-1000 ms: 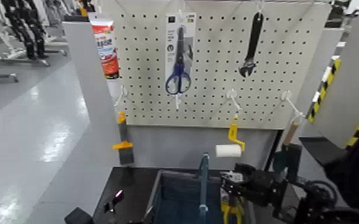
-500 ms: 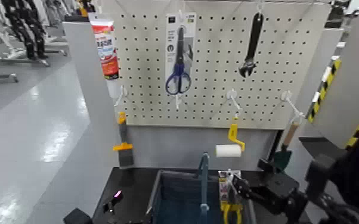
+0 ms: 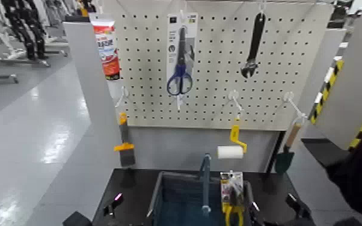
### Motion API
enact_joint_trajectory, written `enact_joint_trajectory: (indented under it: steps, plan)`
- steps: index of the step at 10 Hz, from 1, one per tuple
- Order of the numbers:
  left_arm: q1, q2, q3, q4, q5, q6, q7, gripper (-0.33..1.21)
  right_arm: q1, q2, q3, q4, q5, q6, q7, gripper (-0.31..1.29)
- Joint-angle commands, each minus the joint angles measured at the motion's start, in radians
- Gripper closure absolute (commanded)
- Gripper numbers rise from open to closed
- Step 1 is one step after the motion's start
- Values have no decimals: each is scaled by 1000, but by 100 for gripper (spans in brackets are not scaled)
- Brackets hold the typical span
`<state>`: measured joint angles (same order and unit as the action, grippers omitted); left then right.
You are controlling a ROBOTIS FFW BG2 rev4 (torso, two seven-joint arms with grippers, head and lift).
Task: Put the yellow pliers into the crate.
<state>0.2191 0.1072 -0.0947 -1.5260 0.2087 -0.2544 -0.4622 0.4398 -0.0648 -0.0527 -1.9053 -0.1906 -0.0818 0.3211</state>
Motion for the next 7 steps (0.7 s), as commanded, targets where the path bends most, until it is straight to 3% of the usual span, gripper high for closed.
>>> enact_joint_trajectory:
  steps: [1, 3, 7]
  plan:
    - [9, -6, 7, -5, 1, 0, 1, 10, 74, 3, 25, 54, 33, -118, -68, 9]
    - [13, -8, 12, -8, 0, 0, -1, 10, 103, 3, 45, 83, 34, -185, -103, 11]
    - [19, -14, 16, -9, -2, -2, -1, 10, 120, -1, 54, 66, 54, -171, -139, 11]
